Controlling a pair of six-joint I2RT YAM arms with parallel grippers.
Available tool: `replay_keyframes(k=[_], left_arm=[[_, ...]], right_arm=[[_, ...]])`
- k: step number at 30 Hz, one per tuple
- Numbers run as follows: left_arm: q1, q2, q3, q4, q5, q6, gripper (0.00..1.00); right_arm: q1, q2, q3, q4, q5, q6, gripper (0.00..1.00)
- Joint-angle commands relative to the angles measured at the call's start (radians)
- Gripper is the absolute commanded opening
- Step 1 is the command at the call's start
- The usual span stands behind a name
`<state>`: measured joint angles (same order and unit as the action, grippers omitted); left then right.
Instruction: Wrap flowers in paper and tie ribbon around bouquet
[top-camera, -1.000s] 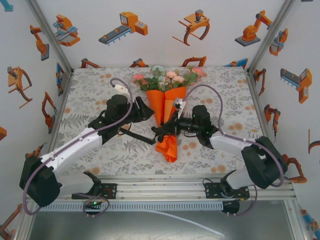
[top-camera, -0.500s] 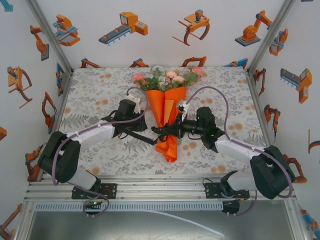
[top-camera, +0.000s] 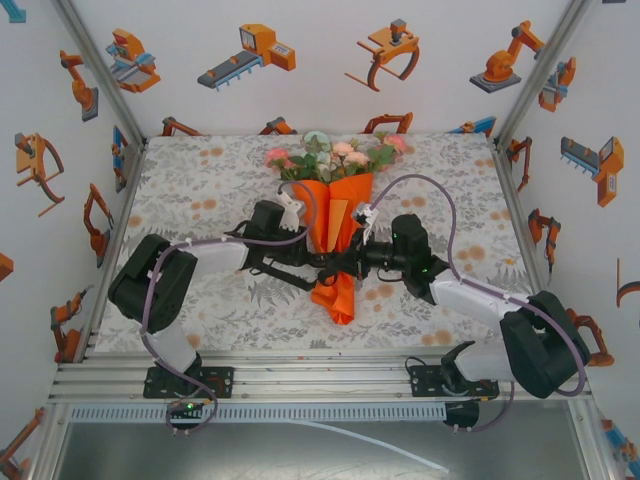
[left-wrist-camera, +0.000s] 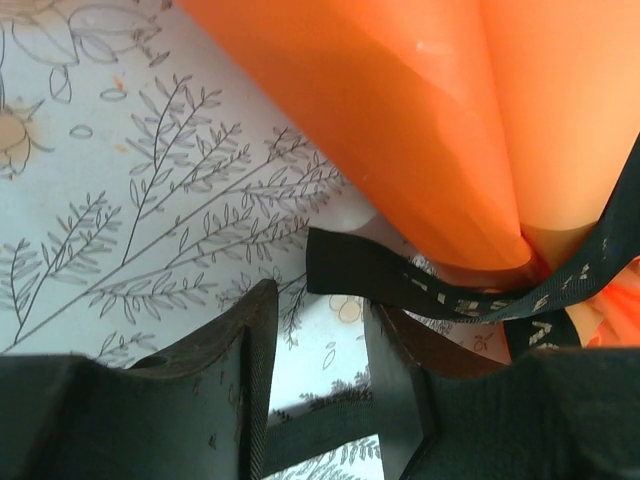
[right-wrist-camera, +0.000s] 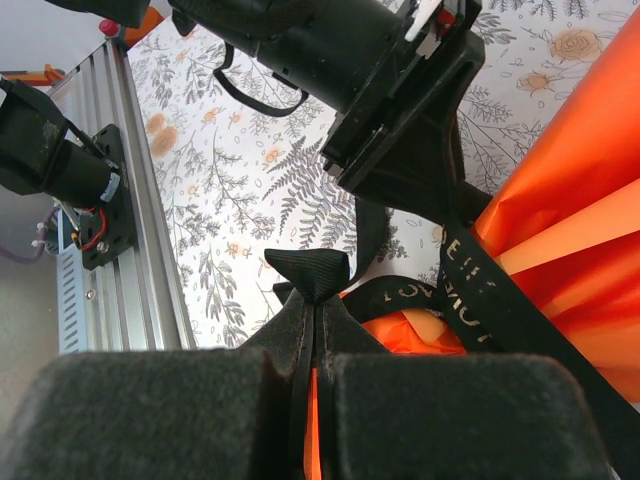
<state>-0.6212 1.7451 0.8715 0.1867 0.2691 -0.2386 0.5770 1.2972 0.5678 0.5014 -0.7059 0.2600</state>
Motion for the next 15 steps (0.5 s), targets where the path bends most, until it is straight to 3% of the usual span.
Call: replay_keyframes(k=[1,8,11,13,15], left_arm=[[-0.004,0.035,0.043,0.038,0.034,0.016,0.41],[-0.002,0.069,0.073,0.059,-0.003,-0.027,0.32],[-0.002,0.077,0.09,0.061,0.011,-0.056,0.17],[-0.002,0.056,0.092,0.058,0.023,-0.088,0.0],[-0.002,0.008,0.097,0.006,0.009,-0.138,0.0]], right_arm=[[-0.006,-0.016,0.037,-0.006,0.005,-0.016,0.0],[-0.007,-0.029,0.032,-0.019,0.006,-0.015,0.0],[-0.006,-0.033,0.029,-0.027,0.014,-0.015,0.0],[-0.007,-0.036,0.031,-0.036,0.028,-0.013,0.0],[-0.006,-0.035,0.042,-0.062,0.067,-0.002,0.0]])
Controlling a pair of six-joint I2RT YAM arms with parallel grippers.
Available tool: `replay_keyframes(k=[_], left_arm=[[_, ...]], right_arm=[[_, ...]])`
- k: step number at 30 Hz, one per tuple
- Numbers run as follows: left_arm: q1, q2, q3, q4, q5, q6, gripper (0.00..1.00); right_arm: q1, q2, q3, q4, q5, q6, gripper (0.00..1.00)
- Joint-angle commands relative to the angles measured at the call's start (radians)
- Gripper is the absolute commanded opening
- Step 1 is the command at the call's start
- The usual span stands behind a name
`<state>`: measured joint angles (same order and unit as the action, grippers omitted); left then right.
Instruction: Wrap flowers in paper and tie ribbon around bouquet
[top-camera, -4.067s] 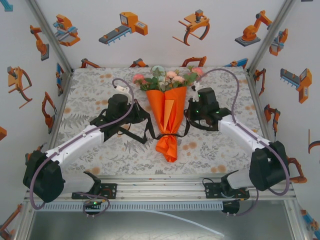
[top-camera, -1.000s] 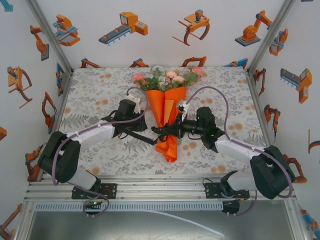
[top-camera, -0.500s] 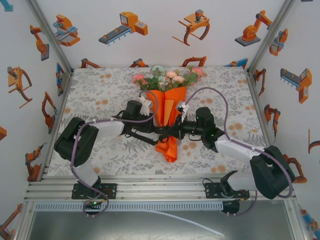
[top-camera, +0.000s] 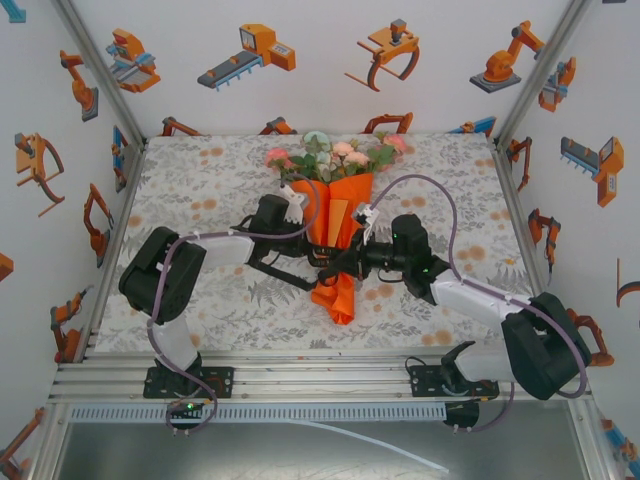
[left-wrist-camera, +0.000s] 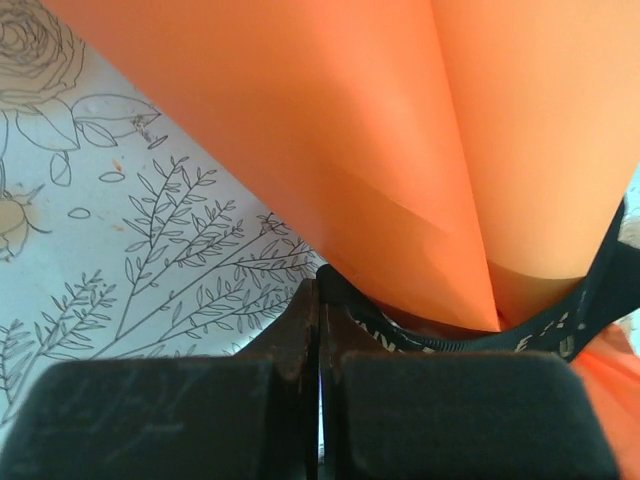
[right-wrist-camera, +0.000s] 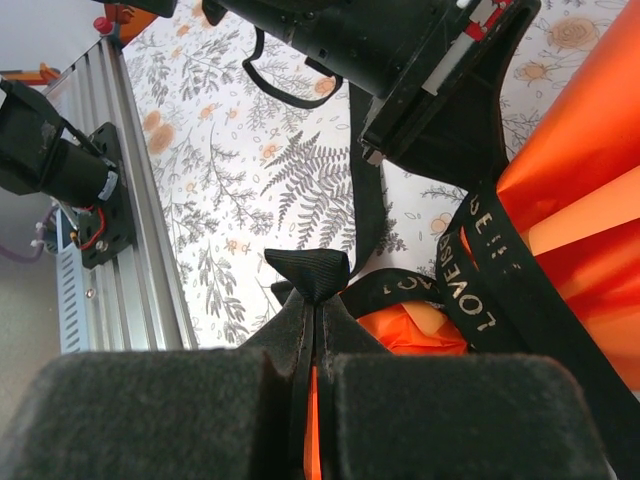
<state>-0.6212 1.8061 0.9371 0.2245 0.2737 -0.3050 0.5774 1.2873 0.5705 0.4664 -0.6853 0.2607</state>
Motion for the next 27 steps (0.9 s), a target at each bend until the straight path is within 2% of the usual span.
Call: replay_keyframes(k=[1,7,10,14,17,20,27], left_arm=[[-0.002,-0.08,0.036,-0.068,-0.012,-0.105,0.0],[-0.004,-0.22,0.1,-0.328,-0.046,-0.376,0.0],[-0.006,-0.275,0.111,-0.424,-0.074,-0.561,0.0],[-0.029,-0.358,0.073,-0.444,-0.082,-0.793,0.0],[-0.076,-0.424,0.04,-0.462,-0.143,-0.915,0.0],[-0.133,-0.47,0.043,-0.493,-0.214,-0.922,0.0],[-0.283,-0.428,0.112,-0.513,-0.195,-0.866,0.03]], right_arm=[[-0.007,-0.024,0.046,-0.04,0.074,0.009,0.0],[-0.007,0.021,0.086,-0.046,0.176,0.105,0.0],[-0.006,0.051,0.12,-0.053,0.233,0.162,0.0],[-0.006,0.105,0.172,-0.101,0.298,0.22,0.0],[-0.007,0.134,0.183,-0.106,0.315,0.235,0.0],[-0.007,0.146,0.18,-0.111,0.337,0.243,0.0],[-0.007,0.155,0.186,-0.143,0.367,0.244,0.0]])
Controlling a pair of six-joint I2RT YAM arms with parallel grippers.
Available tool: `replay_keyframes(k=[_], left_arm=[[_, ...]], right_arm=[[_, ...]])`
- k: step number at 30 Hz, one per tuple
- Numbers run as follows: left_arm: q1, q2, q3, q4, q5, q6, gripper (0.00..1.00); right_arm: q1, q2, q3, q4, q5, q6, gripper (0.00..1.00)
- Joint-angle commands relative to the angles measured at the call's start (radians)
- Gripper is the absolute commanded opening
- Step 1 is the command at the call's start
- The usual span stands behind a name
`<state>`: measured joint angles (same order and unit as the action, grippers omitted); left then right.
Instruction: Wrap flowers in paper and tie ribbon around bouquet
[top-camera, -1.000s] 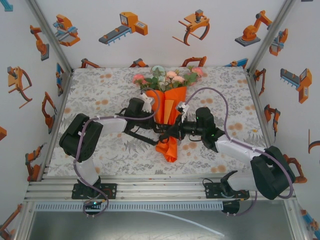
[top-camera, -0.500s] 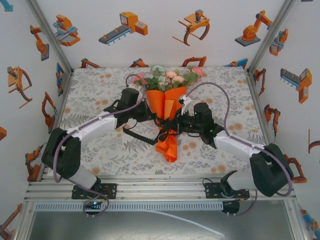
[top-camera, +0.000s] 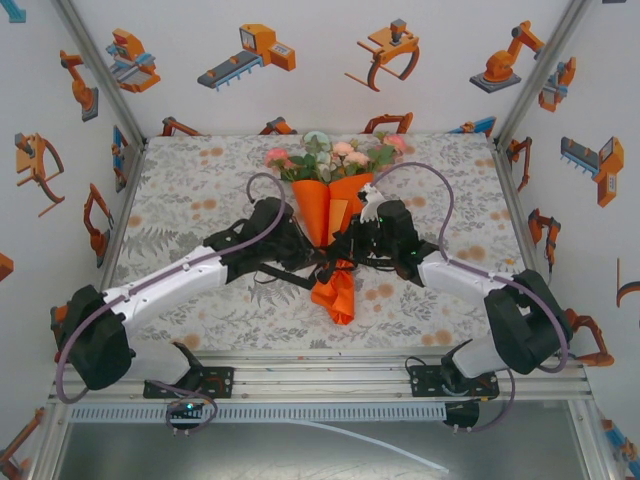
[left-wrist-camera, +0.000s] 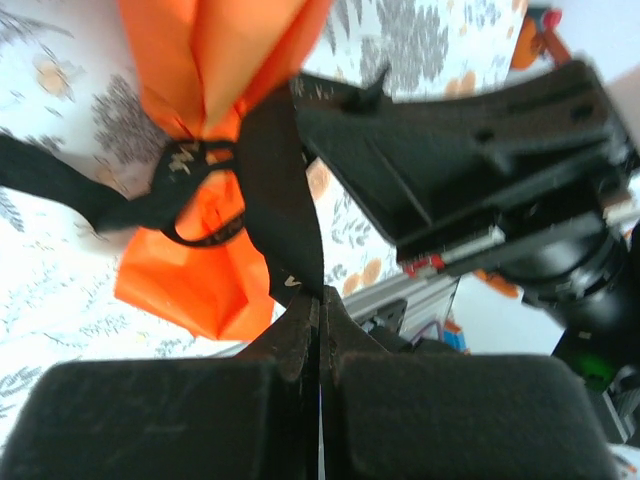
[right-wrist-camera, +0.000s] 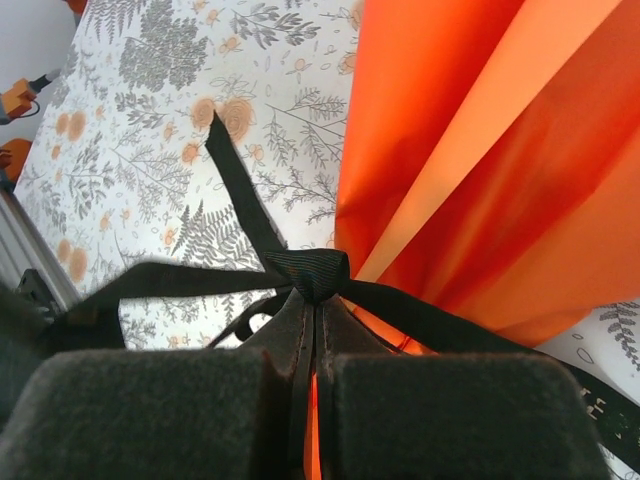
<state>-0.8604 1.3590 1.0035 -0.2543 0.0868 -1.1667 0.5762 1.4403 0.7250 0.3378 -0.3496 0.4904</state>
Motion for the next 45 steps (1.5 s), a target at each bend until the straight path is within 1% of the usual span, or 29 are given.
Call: replay_keyframes(k=[1,4,10,12,14,16,18,21,23,32,38,42,45], left_arm=[[-0.053,0.034,0.054,-0.043,-0.005,0.003,0.03],[-0.069,0.093,0.056,-0.039,0.02,0.021,0.04],[-0.075,0.217,0.055,0.144,0.155,0.062,0.1],[-0.075,0.261,0.06,0.196,0.212,0.077,0.14],[-0.078,0.275,0.061,0.204,0.228,0.098,0.18],[-0.08,0.259,0.052,0.193,0.202,0.134,0.24],[-0.081,0.232,0.052,0.167,0.168,0.189,0.33],[-0.098,0.198,0.043,0.124,0.105,0.264,0.37],[-0.106,0.18,0.034,0.105,0.074,0.299,0.38],[-0.122,0.12,-0.014,0.084,0.034,0.359,0.44],[-0.124,0.017,-0.063,0.135,-0.006,0.389,0.44],[-0.123,-0.068,-0.081,0.162,-0.068,0.409,0.44],[-0.11,-0.107,-0.071,0.136,-0.131,0.4,0.44]], right_arm=[[-0.005,0.002,0.031,-0.014,0.034,0.016,0.0],[-0.006,0.002,0.033,-0.013,0.028,0.018,0.0],[-0.005,-0.006,0.036,-0.029,0.015,0.016,0.0],[-0.006,-0.009,0.037,-0.038,0.017,0.009,0.0],[-0.006,-0.012,0.04,-0.051,0.013,-0.001,0.0],[-0.006,-0.02,0.044,-0.067,0.01,-0.014,0.0],[-0.006,-0.028,0.038,-0.071,0.008,-0.024,0.0],[-0.006,-0.034,0.037,-0.074,-0.007,-0.038,0.0],[-0.006,-0.034,0.039,-0.075,-0.022,-0.047,0.0],[-0.006,-0.047,0.023,-0.069,-0.09,-0.074,0.0],[-0.006,-0.061,0.003,-0.058,-0.113,-0.084,0.0],[-0.006,-0.075,-0.014,-0.05,-0.133,-0.105,0.0],[-0.004,-0.08,-0.024,-0.048,-0.145,-0.126,0.0]])
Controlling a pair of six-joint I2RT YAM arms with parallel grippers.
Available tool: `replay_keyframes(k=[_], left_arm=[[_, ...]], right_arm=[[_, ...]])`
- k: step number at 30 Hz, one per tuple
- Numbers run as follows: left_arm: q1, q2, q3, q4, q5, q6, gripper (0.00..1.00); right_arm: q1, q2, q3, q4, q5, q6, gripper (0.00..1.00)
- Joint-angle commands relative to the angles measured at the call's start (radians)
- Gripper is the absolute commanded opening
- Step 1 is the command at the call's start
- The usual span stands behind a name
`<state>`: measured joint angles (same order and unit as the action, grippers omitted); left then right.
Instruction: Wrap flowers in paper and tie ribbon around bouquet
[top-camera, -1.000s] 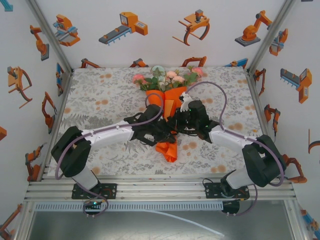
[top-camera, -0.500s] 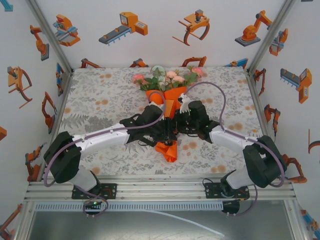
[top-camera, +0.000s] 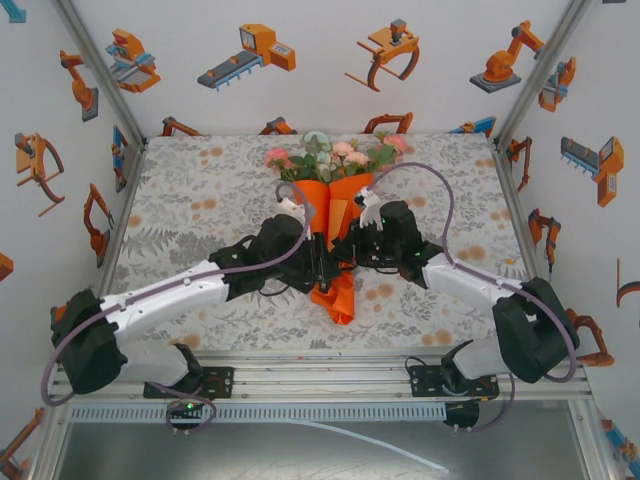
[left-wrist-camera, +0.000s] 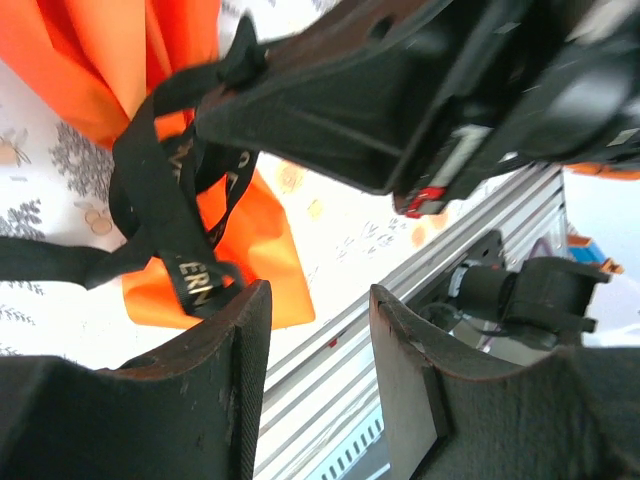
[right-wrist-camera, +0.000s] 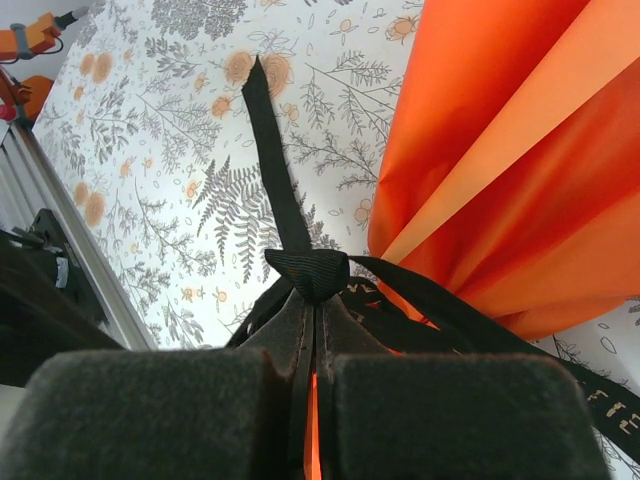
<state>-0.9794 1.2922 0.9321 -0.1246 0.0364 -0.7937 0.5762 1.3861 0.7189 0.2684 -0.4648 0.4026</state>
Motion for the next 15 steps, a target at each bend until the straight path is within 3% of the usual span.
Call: replay_keyframes(k=[1,4,6,11,13,15], left_arm=[[0.018,-0.044,0.011,-0.015,-0.099,0.011,0.43],[0.066,-0.033,0.044,-0.099,-0.14,-0.091,0.39],[0.12,-0.008,0.066,-0.141,-0.103,-0.178,0.36],[0.153,0.026,0.04,-0.041,-0.053,-0.226,0.36],[0.154,0.036,0.048,-0.078,-0.109,-0.196,0.38],[0.154,0.06,0.066,-0.235,-0.265,-0.196,0.41]], right_arm=[[-0.004,-0.025,-0.018,0.022,-0.038,-0.046,0.0],[0.006,-0.034,-0.024,0.023,-0.062,-0.096,0.0],[0.015,-0.041,-0.042,0.039,-0.066,-0.132,0.0],[0.022,-0.039,-0.053,0.035,-0.051,-0.158,0.0],[0.022,-0.034,-0.052,0.039,-0.049,-0.153,0.0],[0.022,-0.027,-0.052,0.045,-0.05,-0.148,0.0]])
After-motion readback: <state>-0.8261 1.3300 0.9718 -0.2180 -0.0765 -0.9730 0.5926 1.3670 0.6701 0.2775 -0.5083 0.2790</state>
